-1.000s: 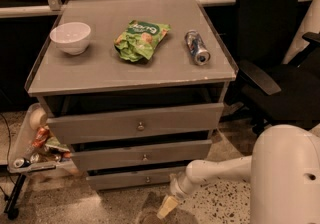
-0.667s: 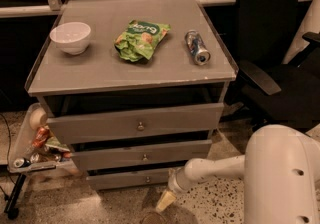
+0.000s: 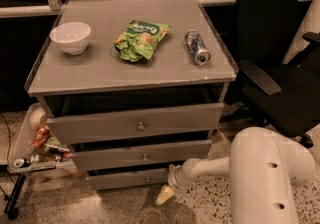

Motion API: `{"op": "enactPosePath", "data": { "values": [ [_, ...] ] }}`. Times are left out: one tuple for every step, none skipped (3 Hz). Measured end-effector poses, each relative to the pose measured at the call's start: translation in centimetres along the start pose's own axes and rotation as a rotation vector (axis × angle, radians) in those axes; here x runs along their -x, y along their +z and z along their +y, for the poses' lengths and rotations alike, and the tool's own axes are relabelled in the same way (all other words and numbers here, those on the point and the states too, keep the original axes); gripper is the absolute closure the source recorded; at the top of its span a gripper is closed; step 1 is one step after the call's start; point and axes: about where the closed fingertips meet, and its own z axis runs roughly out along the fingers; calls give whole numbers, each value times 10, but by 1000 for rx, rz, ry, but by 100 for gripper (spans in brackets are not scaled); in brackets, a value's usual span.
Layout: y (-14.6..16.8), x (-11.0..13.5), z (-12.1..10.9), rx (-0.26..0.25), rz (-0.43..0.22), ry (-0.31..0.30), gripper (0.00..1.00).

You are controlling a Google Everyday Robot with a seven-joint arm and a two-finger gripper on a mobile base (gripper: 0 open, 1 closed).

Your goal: Open bottom drawer

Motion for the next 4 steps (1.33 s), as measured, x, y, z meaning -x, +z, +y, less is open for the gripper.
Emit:
{"op": "enactPosePath", "data": {
  "values": [
    [15, -10, -9, -10, -1, 14, 0],
    [20, -15, -23, -35, -9, 13, 0],
    [22, -19, -33, -52, -25, 19, 0],
    [27, -21, -40, -57, -35, 15, 0]
  ]
}}
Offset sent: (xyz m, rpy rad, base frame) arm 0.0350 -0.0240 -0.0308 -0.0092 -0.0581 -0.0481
